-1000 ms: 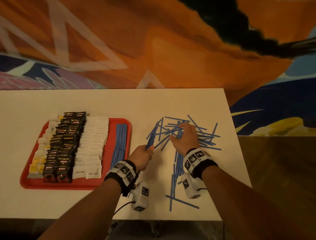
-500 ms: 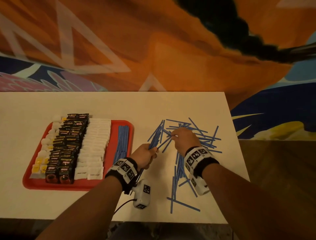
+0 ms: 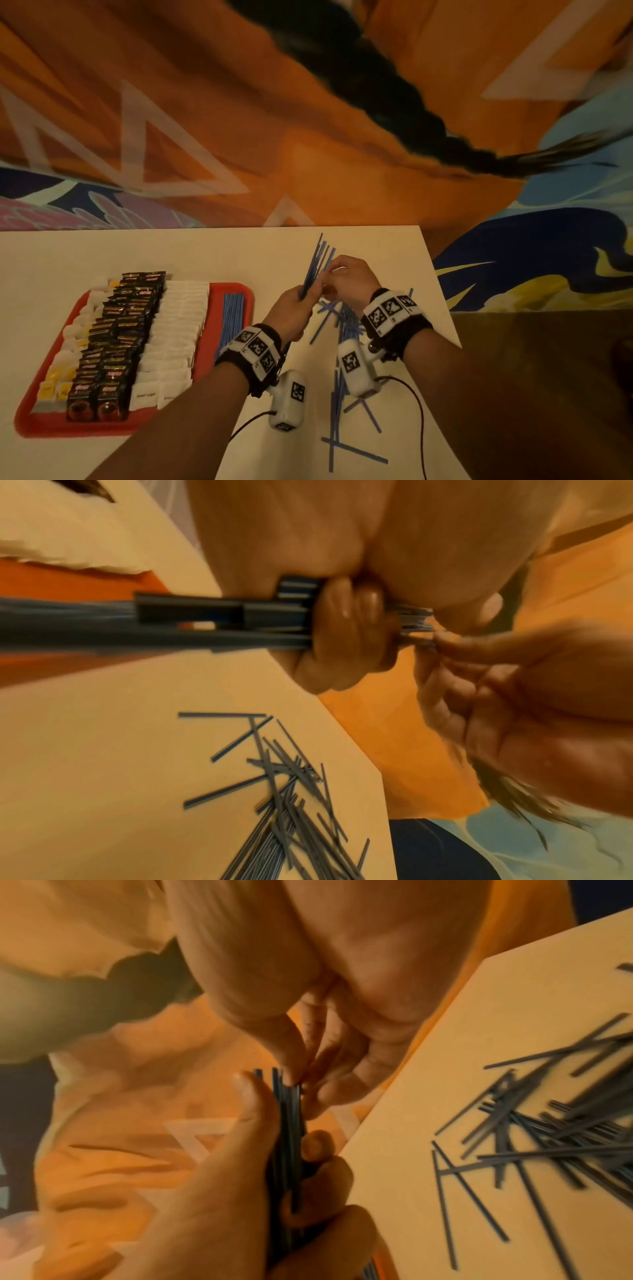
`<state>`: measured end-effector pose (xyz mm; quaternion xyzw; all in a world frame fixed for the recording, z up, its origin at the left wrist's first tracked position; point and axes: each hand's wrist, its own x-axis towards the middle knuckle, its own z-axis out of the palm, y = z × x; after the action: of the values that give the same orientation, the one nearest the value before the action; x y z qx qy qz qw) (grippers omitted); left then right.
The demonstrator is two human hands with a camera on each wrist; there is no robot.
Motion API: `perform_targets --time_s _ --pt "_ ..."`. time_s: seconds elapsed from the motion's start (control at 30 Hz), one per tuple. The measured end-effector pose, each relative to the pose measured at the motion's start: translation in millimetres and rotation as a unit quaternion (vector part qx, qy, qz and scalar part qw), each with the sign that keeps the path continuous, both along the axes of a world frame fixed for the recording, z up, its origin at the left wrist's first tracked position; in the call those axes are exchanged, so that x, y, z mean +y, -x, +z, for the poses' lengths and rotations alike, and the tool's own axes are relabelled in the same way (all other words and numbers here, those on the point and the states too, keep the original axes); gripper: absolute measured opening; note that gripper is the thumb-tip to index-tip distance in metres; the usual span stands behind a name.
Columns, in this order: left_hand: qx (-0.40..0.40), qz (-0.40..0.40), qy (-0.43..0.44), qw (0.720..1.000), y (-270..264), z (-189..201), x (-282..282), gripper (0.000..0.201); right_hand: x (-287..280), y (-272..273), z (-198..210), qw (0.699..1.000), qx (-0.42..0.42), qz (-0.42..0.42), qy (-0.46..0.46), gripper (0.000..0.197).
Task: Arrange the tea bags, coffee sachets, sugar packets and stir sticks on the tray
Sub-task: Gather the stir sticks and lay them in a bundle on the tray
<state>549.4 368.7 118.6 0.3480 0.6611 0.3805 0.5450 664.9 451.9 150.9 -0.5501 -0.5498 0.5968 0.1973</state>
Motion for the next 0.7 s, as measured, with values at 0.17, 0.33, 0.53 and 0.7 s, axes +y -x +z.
perform_targets --time_s 0.17,0.33,0.53,0.7 --pt "0.003 -0.007 -0.058 0.998 7 37 11 0.042 10 12 41 0.996 -0.001 0.039 -0.080 0.019" --pt "-0.041 0.008 -0.079 0.996 15 74 16 0.047 22 18 95 0.966 -0.050 0.003 -0.255 0.030" --pt "-0.031 -0.028 -0.112 0.993 20 114 18 0.047 27 43 159 0.916 -0.088 0.085 -0.383 0.032" --pt "-0.073 -0.007 -0.149 0.986 30 144 22 0.046 14 66 178 0.884 -0.102 0.111 -0.443 0.016"
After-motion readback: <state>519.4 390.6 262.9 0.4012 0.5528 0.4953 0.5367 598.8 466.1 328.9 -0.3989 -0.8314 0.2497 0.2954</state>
